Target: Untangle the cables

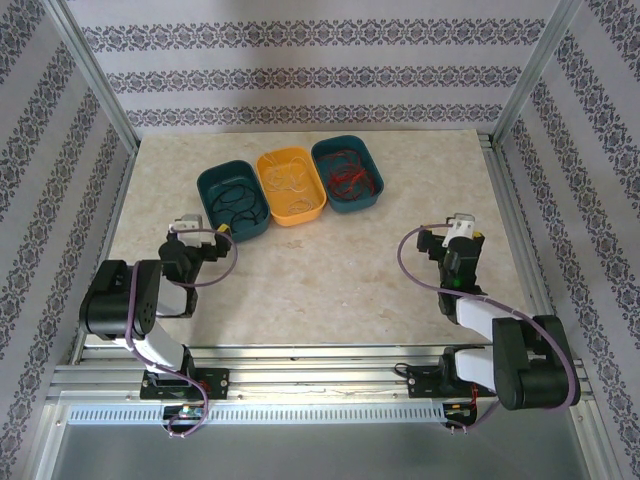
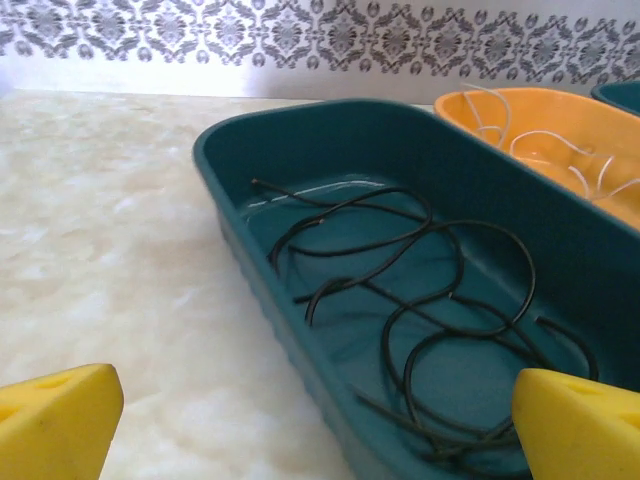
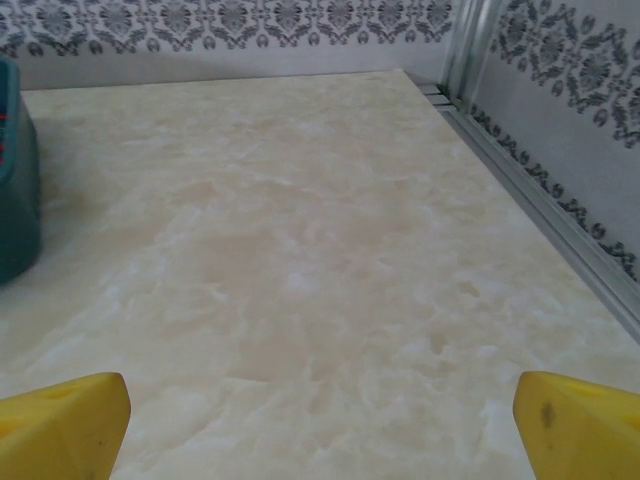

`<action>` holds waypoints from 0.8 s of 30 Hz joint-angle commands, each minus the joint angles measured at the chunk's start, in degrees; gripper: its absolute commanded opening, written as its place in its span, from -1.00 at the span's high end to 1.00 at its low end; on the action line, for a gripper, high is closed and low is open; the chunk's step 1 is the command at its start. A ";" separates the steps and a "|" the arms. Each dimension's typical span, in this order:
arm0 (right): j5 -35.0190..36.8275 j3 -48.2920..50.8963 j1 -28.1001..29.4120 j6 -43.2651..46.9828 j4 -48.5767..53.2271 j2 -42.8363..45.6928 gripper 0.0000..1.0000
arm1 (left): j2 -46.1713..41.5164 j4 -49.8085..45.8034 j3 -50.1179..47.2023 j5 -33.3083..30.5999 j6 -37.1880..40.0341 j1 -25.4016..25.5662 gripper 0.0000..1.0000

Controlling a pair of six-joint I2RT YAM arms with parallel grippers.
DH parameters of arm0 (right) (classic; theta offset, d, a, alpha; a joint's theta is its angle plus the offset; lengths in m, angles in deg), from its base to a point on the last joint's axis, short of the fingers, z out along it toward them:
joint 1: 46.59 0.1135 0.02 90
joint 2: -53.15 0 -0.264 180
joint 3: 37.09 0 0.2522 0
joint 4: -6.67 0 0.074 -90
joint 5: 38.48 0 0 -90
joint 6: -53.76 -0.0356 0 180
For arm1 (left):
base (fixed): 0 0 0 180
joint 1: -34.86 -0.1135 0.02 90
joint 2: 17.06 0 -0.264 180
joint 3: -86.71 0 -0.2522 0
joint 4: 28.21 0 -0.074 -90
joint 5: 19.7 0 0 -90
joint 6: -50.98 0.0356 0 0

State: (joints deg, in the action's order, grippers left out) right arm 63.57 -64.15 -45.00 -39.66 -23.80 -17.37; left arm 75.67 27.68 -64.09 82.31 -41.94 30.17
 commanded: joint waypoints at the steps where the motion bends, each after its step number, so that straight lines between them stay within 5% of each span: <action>1: -3.92 0.16 -1.02 1.46 -7.15 -1.22 -0.96 | -1.31 -12.24 5.24 4.04 1.94 -0.54 -0.99; 9: -11.45 0.28 -1.17 1.51 -15.79 -8.57 -0.96 | -1.32 -10.23 4.11 1.38 1.04 -0.33 -0.99; 15: -10.32 -0.96 -1.16 0.72 -25.35 -18.89 -0.96 | -1.25 -5.38 1.61 -1.11 0.06 -0.40 -0.99; 19: -3.84 -4.51 -1.23 -1.56 -16.79 -17.62 -0.97 | -1.36 -7.52 2.66 -0.68 0.29 -0.32 -0.99; 24: -6.49 -5.67 -0.75 -0.16 -14.71 -17.69 -0.96 | -1.27 -10.57 4.37 0.91 1.07 -0.29 -0.99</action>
State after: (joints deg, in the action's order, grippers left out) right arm 58.02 -69.09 -45.70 -39.29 -39.21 -35.35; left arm 75.12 18.85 -61.20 82.27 -41.55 30.13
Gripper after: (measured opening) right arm 0.983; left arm 0.994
